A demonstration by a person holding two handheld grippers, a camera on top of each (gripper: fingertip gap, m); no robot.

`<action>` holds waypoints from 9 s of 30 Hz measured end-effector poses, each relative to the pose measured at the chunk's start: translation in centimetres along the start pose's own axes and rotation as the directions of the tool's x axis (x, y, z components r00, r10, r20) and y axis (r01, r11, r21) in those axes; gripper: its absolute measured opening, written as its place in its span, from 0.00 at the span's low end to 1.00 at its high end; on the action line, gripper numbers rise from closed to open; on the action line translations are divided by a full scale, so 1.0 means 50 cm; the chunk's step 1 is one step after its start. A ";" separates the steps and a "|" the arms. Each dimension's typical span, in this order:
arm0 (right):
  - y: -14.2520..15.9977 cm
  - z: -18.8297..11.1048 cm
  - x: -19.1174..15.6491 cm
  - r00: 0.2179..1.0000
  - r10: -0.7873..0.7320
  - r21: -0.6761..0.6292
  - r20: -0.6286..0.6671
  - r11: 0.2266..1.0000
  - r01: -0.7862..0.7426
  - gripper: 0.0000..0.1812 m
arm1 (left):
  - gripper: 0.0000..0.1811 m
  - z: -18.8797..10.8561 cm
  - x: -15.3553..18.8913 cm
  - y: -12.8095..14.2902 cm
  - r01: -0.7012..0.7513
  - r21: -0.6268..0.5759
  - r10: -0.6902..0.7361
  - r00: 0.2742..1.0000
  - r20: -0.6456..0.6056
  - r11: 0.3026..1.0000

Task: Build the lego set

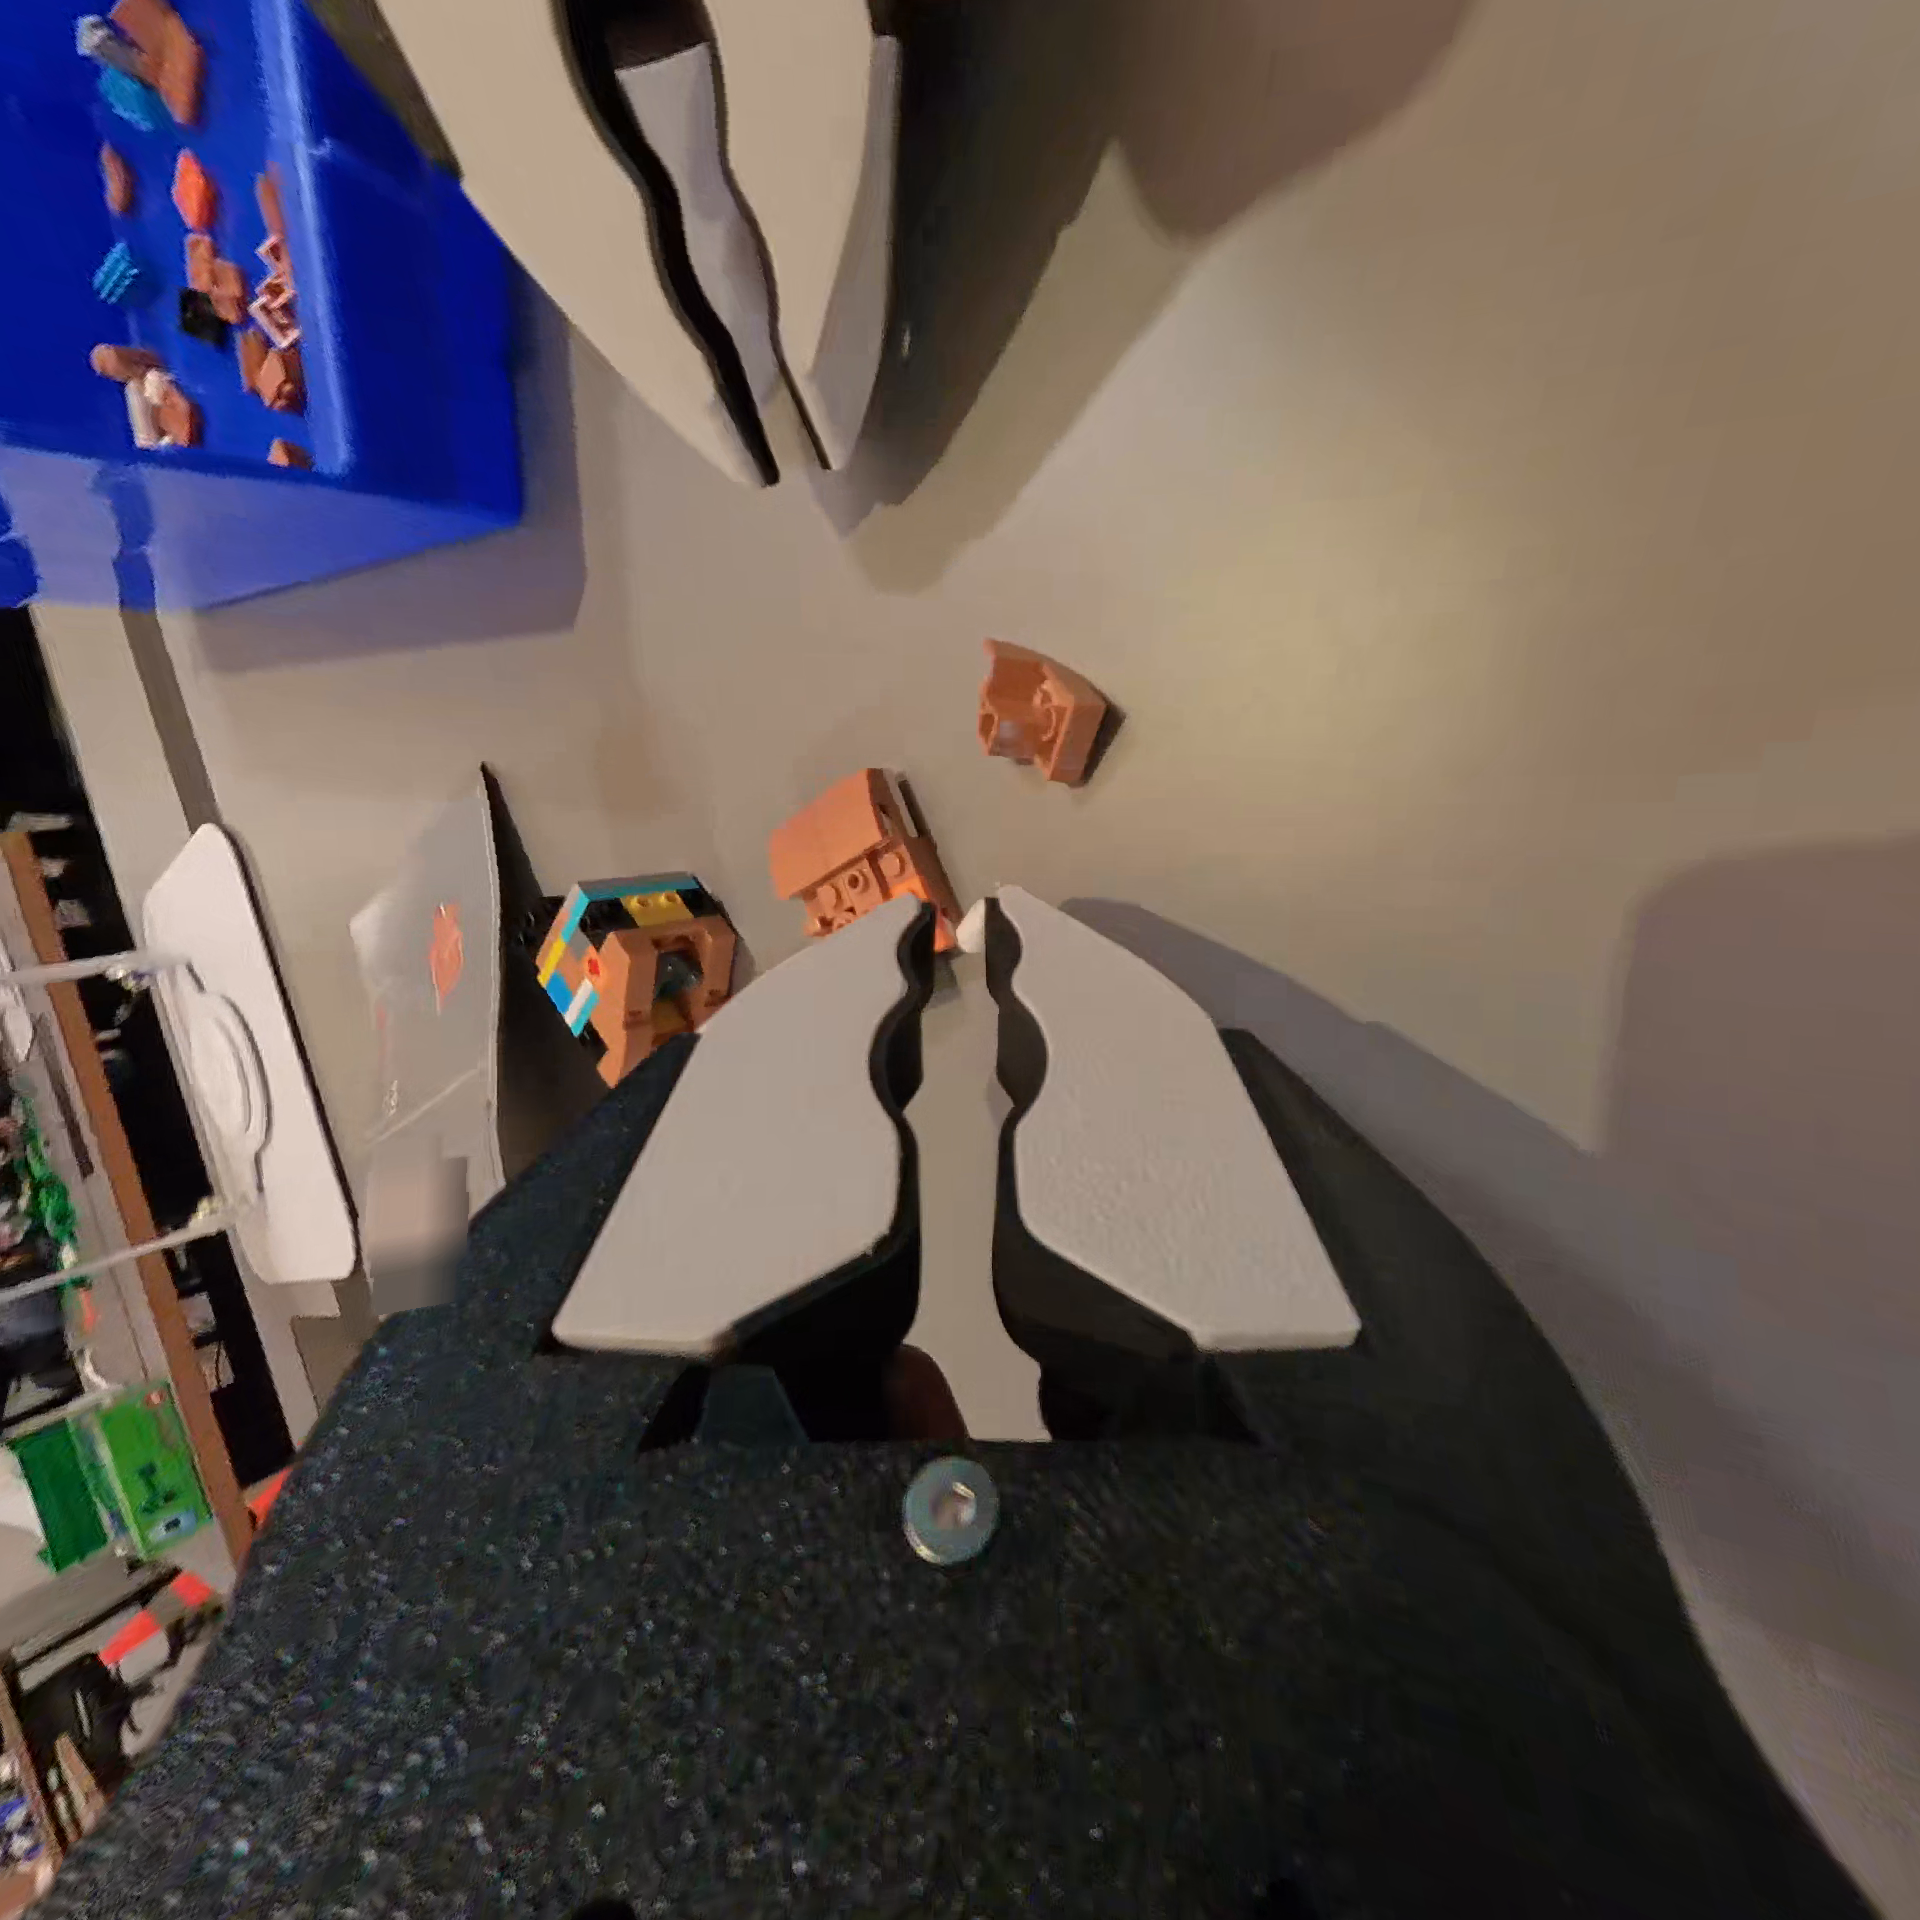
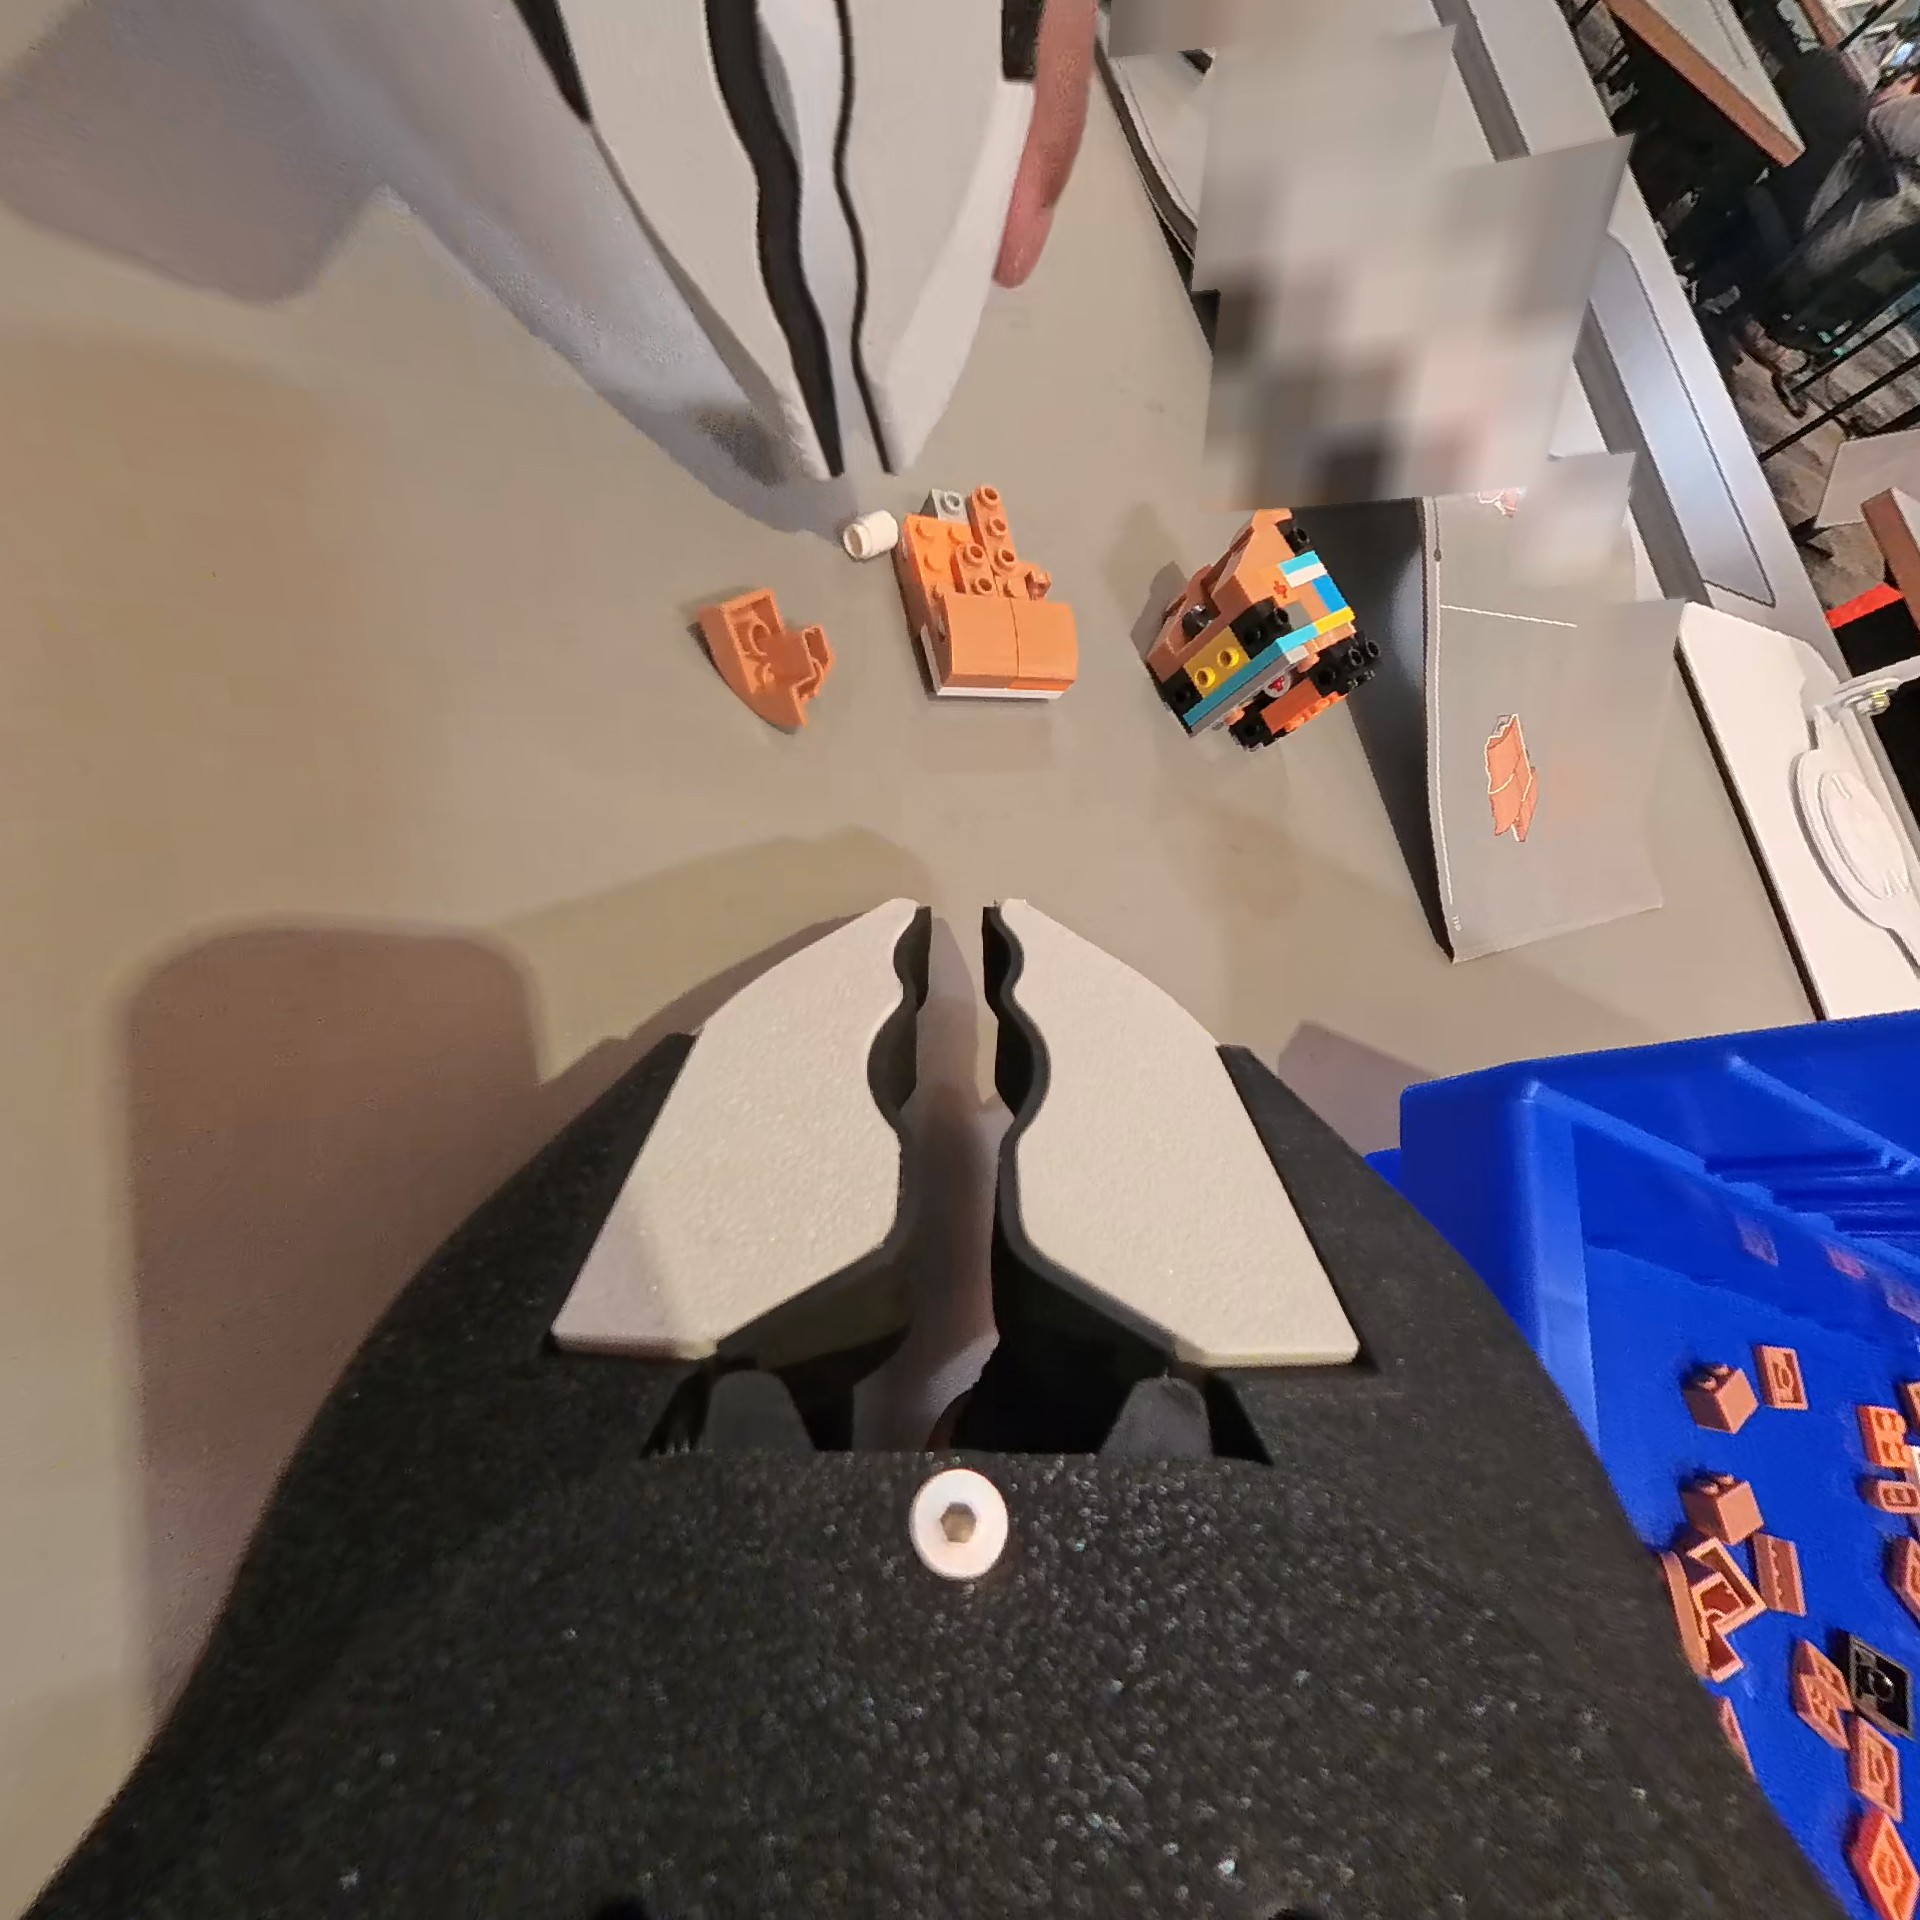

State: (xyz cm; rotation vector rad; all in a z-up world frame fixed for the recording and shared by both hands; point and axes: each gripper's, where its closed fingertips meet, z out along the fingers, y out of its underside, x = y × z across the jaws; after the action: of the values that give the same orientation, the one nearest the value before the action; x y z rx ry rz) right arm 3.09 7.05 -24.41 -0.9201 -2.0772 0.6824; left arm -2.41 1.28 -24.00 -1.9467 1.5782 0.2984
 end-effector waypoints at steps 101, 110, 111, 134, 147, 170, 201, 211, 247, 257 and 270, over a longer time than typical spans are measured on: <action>-0.102 -0.015 -0.042 0.970 -0.237 0.297 -0.049 0.924 0.240 0.04 | 0.17 0.039 0.040 -0.042 0.875 0.138 -0.885 0.463 0.039 0.464; -0.099 -0.020 -0.044 0.969 -0.243 0.294 -0.039 0.924 0.244 0.04 | 0.09 0.049 0.033 -0.062 0.831 0.141 -0.838 0.545 -0.020 0.537; -0.098 -0.020 -0.043 0.969 -0.245 0.293 -0.039 0.924 0.246 0.04 | 0.09 0.050 0.032 -0.066 0.820 0.149 -0.825 0.564 -0.039 0.553; -0.211 0.022 0.140 0.993 0.063 0.543 -0.098 0.840 0.000 0.04 | 0.09 -0.082 -0.286 0.073 0.474 0.711 -0.790 0.583 0.188 0.520; -0.186 0.033 0.158 0.967 0.238 0.577 -0.087 0.804 -0.146 0.04 | 0.09 -0.081 -0.285 0.100 0.384 0.711 -0.735 0.620 0.274 0.589; -0.189 0.000 0.200 0.999 -0.022 0.112 -0.040 0.993 0.026 0.04 | 0.09 -0.045 -0.243 0.011 0.413 0.534 -0.618 0.732 0.287 0.737; -0.141 0.065 0.169 0.952 -0.229 -0.106 0.202 0.961 0.254 0.04 | 0.09 0.000 -0.210 0.015 0.547 0.460 -0.665 0.734 0.140 0.700; -0.134 0.066 0.165 0.945 -0.260 -0.124 0.201 0.950 0.287 0.04 | 0.09 0.006 -0.205 0.013 0.553 0.447 -0.662 0.739 0.126 0.703; -0.166 0.057 0.211 0.984 -0.179 -0.001 -0.018 0.984 0.179 0.07 | 0.09 -0.019 -0.228 0.025 0.589 0.521 -0.733 0.671 0.111 0.618; -0.161 0.070 0.200 0.989 -0.145 0.000 0.008 0.989 0.145 0.06 | 0.09 -0.011 -0.226 0.031 0.585 0.498 -0.725 0.674 0.140 0.640; -0.164 0.068 0.197 0.975 -0.223 0.037 0.008 0.974 0.222 0.07 | 0.09 -0.017 -0.228 0.029 0.582 0.512 -0.728 0.673 0.132 0.631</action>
State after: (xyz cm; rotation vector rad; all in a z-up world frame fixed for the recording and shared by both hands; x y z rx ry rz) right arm -7.31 9.28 -16.50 -0.6516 -2.1315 0.6048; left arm -6.96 9.84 -17.74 -1.8455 0.5449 -0.0503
